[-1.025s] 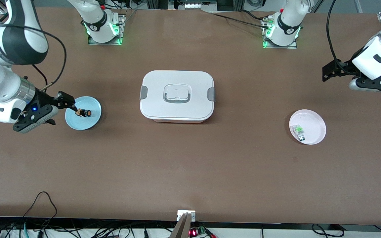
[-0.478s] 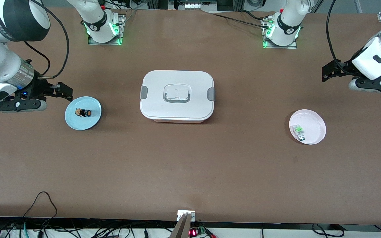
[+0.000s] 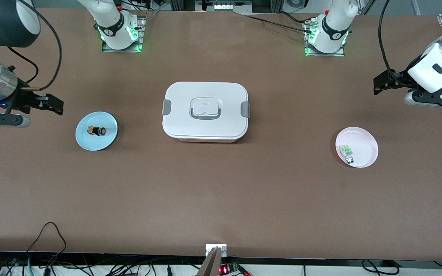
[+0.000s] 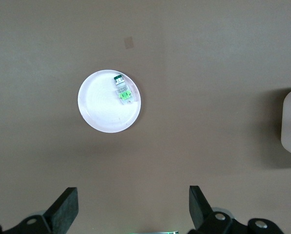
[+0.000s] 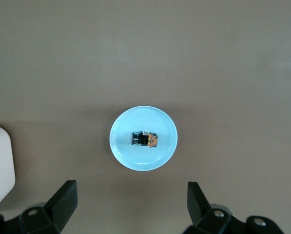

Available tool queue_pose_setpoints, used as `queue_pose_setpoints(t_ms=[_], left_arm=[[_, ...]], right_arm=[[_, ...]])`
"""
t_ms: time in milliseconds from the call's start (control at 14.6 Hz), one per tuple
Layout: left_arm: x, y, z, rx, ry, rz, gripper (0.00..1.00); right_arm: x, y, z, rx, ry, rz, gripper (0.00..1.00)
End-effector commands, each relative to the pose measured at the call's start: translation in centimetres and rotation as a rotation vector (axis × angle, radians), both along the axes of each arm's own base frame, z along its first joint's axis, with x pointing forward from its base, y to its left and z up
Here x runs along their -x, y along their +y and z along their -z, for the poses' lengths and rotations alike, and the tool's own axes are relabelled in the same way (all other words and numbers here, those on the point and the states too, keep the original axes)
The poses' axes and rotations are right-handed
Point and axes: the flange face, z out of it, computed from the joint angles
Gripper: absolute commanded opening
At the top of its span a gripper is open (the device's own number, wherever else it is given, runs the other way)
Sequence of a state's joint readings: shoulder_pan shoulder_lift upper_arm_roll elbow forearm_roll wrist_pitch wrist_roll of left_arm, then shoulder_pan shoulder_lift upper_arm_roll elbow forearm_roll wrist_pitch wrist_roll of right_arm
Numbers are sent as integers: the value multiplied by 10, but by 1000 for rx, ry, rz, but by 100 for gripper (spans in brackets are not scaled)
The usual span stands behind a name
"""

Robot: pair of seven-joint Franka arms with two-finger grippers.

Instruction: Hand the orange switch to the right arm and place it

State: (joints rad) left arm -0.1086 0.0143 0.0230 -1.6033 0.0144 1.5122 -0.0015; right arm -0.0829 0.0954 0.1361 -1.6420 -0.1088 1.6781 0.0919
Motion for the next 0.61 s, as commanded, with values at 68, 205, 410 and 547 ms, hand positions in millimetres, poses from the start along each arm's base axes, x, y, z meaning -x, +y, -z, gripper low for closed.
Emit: queue_pose_setpoints(t_ms=[68,205,410,547], left_arm=[[-3,-3,-6,13,6,-3,100],[-3,-3,-7,10,4,0,100],[-2,-4,-8,6,4,1,100],[-3,-2,-7,6,6,0,100]], right_arm=[[-2,-40,1,16,25,95,100],[0,-60,8,10,29,120,100],[1,-81,12,-52,13,86,100],[4,-76,9,-57,18,61,100]])
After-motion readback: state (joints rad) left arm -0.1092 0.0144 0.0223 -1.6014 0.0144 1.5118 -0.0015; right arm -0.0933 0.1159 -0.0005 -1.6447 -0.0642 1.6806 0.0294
